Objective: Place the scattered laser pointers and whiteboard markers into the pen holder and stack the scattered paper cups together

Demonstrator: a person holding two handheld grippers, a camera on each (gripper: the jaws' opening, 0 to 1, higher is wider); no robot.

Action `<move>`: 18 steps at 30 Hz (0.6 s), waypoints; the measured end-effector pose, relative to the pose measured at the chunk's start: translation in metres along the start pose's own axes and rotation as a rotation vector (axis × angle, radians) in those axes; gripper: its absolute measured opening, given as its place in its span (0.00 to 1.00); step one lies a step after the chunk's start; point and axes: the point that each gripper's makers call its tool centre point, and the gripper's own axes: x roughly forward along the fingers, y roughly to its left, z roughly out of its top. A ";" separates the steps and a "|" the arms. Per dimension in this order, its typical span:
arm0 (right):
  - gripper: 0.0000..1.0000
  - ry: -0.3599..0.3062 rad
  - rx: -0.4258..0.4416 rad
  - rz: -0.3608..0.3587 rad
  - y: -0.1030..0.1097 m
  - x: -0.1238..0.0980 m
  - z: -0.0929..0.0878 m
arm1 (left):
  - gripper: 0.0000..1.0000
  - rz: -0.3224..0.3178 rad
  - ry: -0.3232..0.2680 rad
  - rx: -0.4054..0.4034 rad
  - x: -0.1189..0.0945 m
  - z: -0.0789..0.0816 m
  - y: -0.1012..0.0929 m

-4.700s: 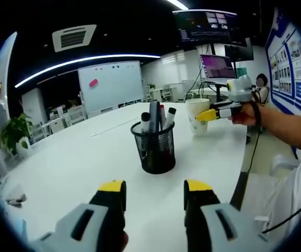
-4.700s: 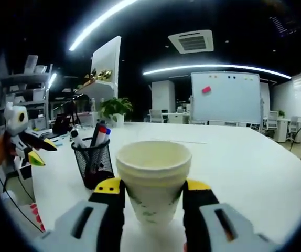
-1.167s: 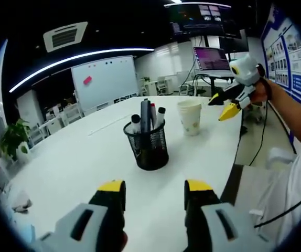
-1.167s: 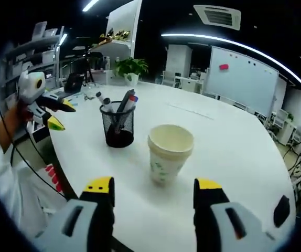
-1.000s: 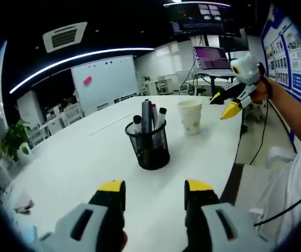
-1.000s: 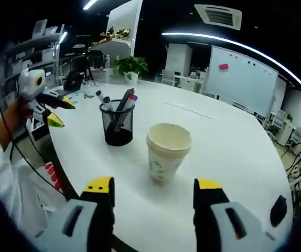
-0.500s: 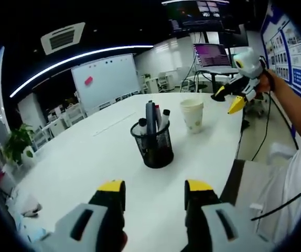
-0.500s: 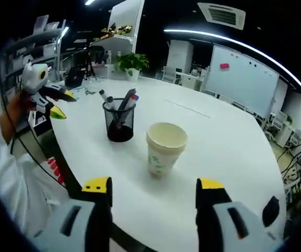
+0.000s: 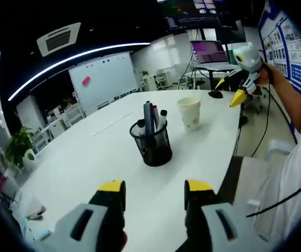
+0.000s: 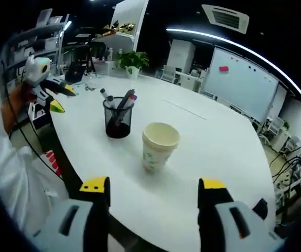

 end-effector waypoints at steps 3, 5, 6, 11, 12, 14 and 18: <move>0.68 -0.002 -0.013 0.000 0.000 -0.002 0.002 | 0.46 0.000 0.005 0.000 -0.001 -0.001 0.000; 0.68 -0.002 -0.021 0.002 0.000 -0.003 0.003 | 0.46 0.000 0.007 0.000 -0.002 -0.001 0.000; 0.68 -0.003 -0.023 0.003 0.001 -0.004 0.004 | 0.46 0.000 0.009 -0.001 -0.002 -0.001 0.000; 0.68 -0.008 -0.036 0.013 0.004 -0.005 0.004 | 0.46 -0.006 0.021 0.004 -0.005 -0.003 -0.001; 0.68 -0.007 -0.036 0.016 0.005 -0.005 0.004 | 0.46 -0.005 0.025 0.008 -0.006 -0.003 -0.001; 0.68 -0.005 -0.039 0.020 0.006 -0.005 0.003 | 0.46 -0.004 0.031 0.014 -0.008 -0.004 -0.002; 0.68 0.001 -0.051 0.027 0.008 -0.007 0.001 | 0.47 -0.014 0.040 0.029 -0.011 -0.004 -0.004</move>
